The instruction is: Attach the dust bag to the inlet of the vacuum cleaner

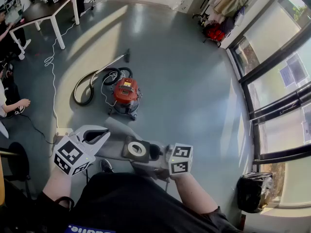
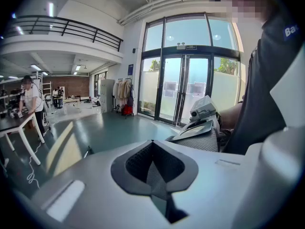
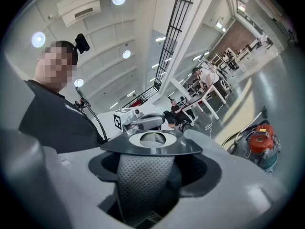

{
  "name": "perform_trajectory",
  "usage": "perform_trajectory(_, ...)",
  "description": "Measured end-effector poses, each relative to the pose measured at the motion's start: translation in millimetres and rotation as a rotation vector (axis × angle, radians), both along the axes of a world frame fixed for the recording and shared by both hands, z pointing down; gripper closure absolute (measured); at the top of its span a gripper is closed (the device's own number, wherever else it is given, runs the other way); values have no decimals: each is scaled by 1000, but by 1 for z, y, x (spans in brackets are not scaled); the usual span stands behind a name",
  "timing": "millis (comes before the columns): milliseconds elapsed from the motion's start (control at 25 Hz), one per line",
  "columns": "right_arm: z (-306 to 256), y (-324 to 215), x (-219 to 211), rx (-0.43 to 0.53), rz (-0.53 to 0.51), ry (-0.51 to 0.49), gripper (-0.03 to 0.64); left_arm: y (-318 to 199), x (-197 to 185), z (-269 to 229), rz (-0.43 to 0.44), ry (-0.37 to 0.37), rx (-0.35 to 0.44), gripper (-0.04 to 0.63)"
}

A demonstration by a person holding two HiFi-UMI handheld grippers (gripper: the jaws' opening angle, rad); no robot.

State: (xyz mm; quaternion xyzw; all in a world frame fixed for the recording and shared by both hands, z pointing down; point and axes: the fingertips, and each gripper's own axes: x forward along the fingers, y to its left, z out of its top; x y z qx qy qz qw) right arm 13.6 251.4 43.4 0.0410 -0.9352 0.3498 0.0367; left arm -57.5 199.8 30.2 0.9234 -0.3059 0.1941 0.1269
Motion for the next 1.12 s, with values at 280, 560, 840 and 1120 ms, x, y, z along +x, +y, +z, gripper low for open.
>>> perform_trajectory(280,0,0,-27,9,20,29,302,5,-20,4,24,38,-12,578)
perform_trajectory(560,0,5,-55,13,57,53,302,11,-37,10,78,77,-28,578)
perform_trajectory(840,6,9,-71,-8,91,46,301,18,-38,24,145,79,-57,578)
perform_trajectory(1120,23,-4,-51,-35,85,21,301,4,-21,38,127,37,-71,578)
